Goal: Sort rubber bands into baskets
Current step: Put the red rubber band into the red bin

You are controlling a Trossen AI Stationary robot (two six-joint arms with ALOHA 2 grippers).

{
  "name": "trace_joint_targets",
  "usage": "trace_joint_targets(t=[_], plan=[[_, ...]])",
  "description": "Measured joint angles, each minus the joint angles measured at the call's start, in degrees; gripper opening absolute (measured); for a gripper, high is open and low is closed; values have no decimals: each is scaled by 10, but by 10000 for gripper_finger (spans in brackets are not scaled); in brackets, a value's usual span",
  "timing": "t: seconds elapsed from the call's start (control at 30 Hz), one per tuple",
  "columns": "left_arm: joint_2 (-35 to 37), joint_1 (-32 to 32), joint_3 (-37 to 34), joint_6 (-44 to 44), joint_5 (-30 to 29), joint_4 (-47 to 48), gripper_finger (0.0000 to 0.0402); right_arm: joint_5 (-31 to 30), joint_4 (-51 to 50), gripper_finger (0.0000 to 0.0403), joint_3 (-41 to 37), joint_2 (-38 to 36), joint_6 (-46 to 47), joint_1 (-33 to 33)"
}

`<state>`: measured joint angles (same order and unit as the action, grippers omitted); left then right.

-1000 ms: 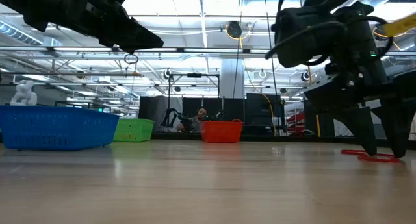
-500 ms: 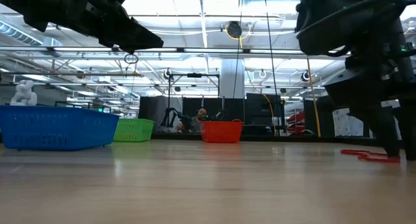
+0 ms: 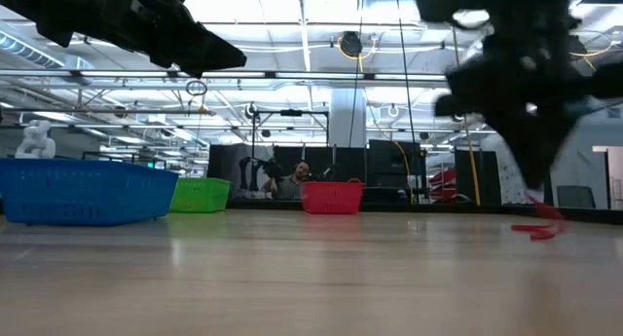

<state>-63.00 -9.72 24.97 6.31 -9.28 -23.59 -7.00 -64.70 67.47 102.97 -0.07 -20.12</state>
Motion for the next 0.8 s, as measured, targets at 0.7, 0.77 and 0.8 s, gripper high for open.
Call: trace_joint_targets(t=[0.7, 0.77, 0.8], plan=[[0, 0, 0, 0, 0, 1, 95, -172, 25, 0, 175, -3, -184, 213], [0, 0, 0, 0, 0, 2, 95, -172, 56, 0, 175, -3, -218, 241], [0, 0, 0, 0, 0, 2, 95, -172, 75, 0, 175, -3, -234, 256]])
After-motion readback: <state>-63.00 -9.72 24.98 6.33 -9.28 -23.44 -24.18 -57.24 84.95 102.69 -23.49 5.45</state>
